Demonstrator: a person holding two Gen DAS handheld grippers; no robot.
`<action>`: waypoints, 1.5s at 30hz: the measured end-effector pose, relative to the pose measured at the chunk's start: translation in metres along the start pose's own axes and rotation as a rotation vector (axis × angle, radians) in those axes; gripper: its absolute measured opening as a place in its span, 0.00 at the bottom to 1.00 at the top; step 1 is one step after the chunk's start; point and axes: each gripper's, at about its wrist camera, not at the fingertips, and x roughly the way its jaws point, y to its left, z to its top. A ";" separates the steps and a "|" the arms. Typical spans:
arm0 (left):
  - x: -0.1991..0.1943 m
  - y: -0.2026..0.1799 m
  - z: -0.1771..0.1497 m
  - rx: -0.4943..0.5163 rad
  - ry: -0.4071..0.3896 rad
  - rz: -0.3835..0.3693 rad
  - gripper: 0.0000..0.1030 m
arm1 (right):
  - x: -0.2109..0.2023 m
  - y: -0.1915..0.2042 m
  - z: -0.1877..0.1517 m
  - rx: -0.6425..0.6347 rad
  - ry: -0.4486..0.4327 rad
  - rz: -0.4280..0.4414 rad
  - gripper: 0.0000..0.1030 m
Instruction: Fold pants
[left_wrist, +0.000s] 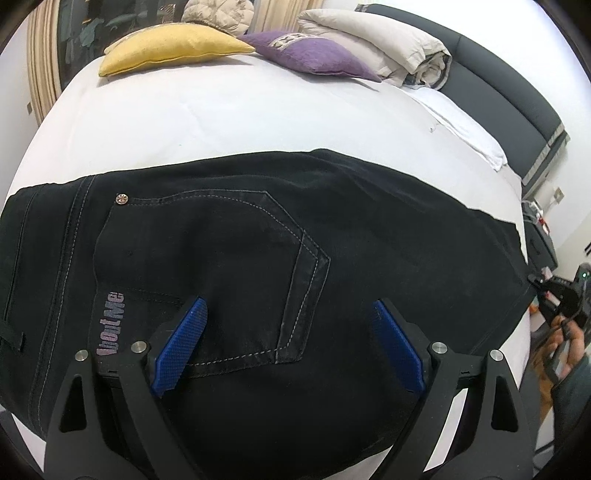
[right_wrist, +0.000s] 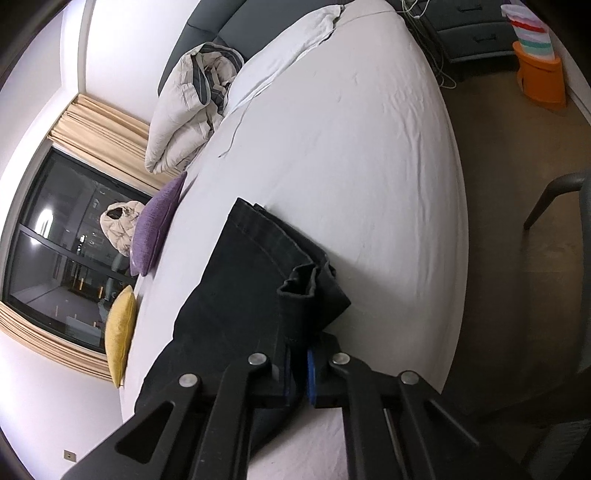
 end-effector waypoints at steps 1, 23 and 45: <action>-0.001 -0.001 0.002 -0.008 0.005 -0.005 0.88 | -0.001 0.003 0.001 -0.011 -0.002 -0.010 0.07; 0.089 -0.093 0.075 -0.234 0.336 -0.525 0.88 | 0.032 0.229 -0.199 -1.223 0.105 -0.096 0.06; 0.095 -0.095 0.090 -0.199 0.398 -0.644 0.06 | 0.011 0.253 -0.248 -1.456 0.009 -0.081 0.06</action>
